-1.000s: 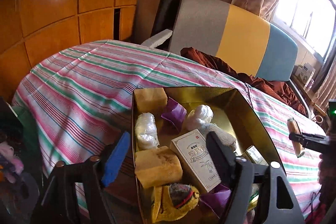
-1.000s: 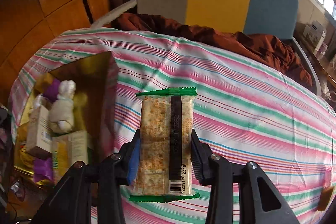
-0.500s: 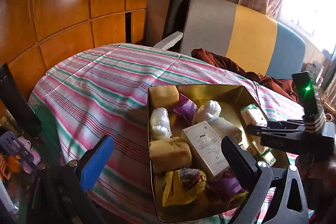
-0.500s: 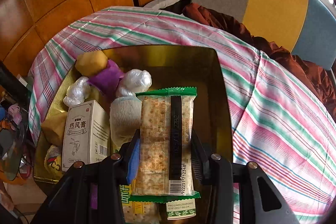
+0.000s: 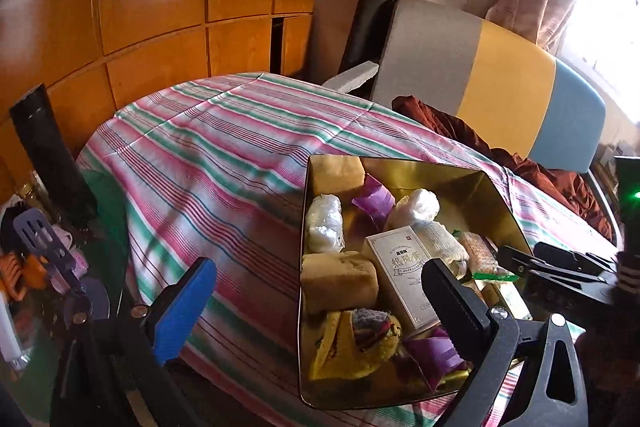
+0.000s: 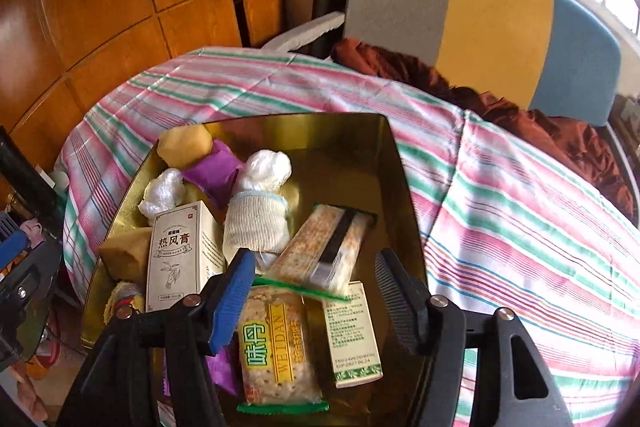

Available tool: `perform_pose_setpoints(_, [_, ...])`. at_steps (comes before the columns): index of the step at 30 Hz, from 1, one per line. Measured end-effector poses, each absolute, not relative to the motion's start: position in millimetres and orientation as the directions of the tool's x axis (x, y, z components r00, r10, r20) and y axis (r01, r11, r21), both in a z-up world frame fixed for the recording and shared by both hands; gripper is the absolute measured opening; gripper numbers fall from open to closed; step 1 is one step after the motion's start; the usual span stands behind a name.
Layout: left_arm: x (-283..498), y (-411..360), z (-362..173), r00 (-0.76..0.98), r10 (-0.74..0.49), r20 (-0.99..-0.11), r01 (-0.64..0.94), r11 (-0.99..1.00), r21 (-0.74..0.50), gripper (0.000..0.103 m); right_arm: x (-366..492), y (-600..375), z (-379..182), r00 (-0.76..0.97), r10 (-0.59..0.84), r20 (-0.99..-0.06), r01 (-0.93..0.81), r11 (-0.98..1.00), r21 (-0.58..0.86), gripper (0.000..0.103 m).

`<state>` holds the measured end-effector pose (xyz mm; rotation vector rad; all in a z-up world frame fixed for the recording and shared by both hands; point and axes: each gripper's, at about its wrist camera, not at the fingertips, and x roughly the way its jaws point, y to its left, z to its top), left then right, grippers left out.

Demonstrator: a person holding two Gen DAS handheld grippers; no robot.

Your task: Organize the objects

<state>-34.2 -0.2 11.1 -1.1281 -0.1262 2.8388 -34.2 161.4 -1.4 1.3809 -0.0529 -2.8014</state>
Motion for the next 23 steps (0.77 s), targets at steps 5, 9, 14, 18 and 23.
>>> perform_pose_setpoints(5, [-23, 4, 13, -0.739, 0.097, -0.667, -0.048, -0.995, -0.091, 0.103, -9, 161, 3, -0.639, 0.044, -0.768, -0.058, -0.998, -0.009, 0.064])
perform_pose_setpoints(9, [-13, 7, 14, -0.751, 0.101, -0.652, -0.058, -0.994, -0.088, 0.103, 9, 162, 2, -0.650, 0.097, -0.753, -0.105, -0.994, -0.037, 0.064])
perform_pose_setpoints(14, [-1, 15, 15, -0.769, 0.100, -0.631, -0.067, -0.995, -0.076, 0.102, 27, 166, 4, -0.663, 0.113, -0.740, -0.118, -0.992, -0.046, 0.064])
perform_pose_setpoints(18, [5, 20, 15, -0.768, 0.108, -0.632, -0.077, -0.994, -0.076, 0.102, 33, 164, 6, -0.677, 0.110, -0.727, -0.115, -0.992, -0.043, 0.064])
perform_pose_setpoints(23, [7, 23, 15, -0.765, 0.096, -0.636, -0.069, -0.995, -0.067, 0.103, 33, 162, 8, -0.683, 0.109, -0.722, -0.113, -0.993, -0.042, 0.064])
